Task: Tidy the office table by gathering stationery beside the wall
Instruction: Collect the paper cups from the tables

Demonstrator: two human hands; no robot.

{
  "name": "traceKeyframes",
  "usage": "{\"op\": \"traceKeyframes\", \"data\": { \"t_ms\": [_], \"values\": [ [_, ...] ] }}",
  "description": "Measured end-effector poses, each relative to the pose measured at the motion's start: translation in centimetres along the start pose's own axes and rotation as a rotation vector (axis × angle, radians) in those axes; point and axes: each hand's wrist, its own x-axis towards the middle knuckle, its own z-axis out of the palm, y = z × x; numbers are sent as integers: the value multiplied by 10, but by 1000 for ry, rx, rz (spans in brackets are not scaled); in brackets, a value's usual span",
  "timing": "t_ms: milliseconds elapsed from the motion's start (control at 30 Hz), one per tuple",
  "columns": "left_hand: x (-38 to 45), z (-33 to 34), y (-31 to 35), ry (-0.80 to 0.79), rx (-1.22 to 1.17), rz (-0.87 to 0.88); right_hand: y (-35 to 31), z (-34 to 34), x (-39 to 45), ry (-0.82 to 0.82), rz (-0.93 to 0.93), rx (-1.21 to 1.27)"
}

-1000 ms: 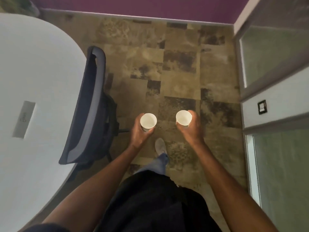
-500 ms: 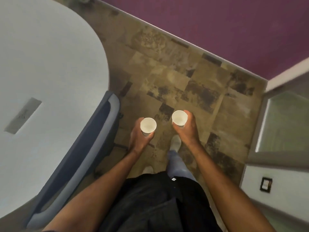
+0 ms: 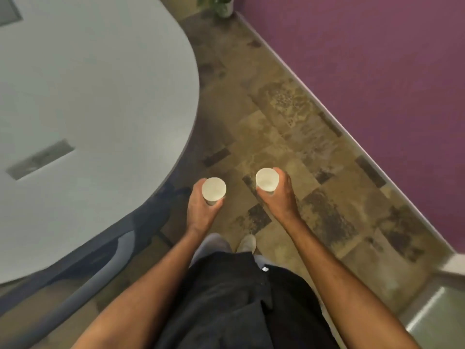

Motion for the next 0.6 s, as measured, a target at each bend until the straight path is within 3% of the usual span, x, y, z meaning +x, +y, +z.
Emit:
{"op": "traceKeyframes", "data": {
  "t_ms": [200, 600],
  "values": [
    [51, 3, 31, 209, -84, -119, -46, 18, 100, -192, -174, -18],
    [172, -41, 29, 540, -268, -326, -171, 109, 235, -494, -431, -102]
  ]
}}
